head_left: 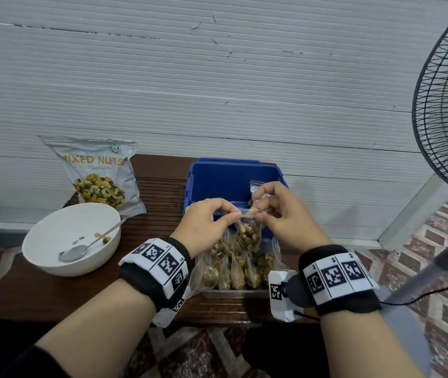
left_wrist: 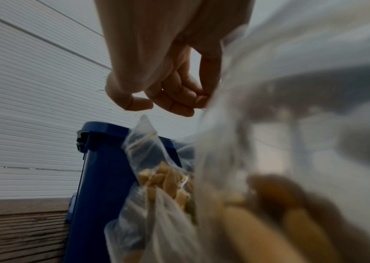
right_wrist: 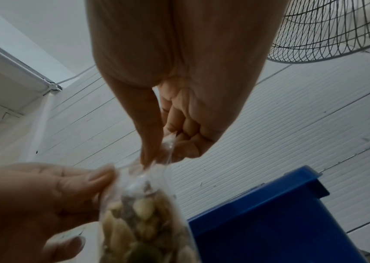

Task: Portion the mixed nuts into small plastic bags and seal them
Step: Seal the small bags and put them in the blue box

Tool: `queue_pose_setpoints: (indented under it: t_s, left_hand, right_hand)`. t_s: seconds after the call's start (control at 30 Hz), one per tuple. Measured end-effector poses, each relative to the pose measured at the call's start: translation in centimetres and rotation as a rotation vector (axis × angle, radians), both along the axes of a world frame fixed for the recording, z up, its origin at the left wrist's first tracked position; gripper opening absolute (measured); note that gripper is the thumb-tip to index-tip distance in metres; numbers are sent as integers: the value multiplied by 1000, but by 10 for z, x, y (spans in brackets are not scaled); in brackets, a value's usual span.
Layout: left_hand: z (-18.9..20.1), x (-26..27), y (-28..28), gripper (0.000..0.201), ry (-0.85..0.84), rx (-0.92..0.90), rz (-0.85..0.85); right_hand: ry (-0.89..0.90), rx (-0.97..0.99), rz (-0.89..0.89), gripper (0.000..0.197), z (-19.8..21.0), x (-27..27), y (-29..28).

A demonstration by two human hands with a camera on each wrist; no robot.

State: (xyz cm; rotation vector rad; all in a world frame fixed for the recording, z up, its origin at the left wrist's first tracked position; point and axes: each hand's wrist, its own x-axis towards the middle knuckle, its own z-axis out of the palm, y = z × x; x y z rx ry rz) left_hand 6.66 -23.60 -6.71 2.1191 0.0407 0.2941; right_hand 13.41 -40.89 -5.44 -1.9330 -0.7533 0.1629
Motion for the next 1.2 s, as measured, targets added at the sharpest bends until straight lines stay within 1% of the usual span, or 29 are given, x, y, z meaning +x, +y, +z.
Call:
queue_pose_setpoints:
  t_s: [0.13, 0.23, 0.33, 0.47, 0.57, 0.67, 0.77, 0.87, 0.97, 1.07, 1.17, 1.2]
  left_hand:
    - [-1, 0, 1, 14, 0, -27, -7]
    - [-2, 0, 2, 10, 8, -15, -16]
    - [-1, 0, 3, 10, 15, 4, -22]
    - [3, -1, 3, 15, 6, -3, -46]
    - [6, 1, 8, 5, 0, -27, -73]
    - [9, 5, 19, 13, -28, -79, -77]
    - [10, 14, 35, 17, -62, -108, 17]
    - [3, 24, 53, 14, -74, -116, 153]
    - [-4, 34, 65, 11, -65, -112, 215]
    - [-13, 44, 73, 13, -54, -81, 224]
    - [-22, 56, 79, 21, -51, -13, 218]
    - [-24, 59, 80, 20, -40, 8, 211]
  right_hand:
    - [19, 27, -19, 33, 1, -1, 1]
    - [-12, 13, -27, 33, 0, -3, 4]
    - [-18, -11, -26, 31, 0, -2, 3]
    - [-16, -100, 32, 32, 6, -2, 0]
    - [-48, -188, 39, 27, 17, -2, 2]
    - [-97, -228, -4, 25, 36, 3, 2]
    - [-136, -261, -50, 23, 64, 13, -4]
    - [-212, -379, -95, 15, 94, 30, -10]
    - [-248, -497, -125, 12, 112, 53, -8]
    - [-246, -666, -81, 12, 114, 78, 2]
    - [-232, -835, 20, 10, 101, 100, 15]
    - [-227, -883, 62, 11, 95, 107, 19]
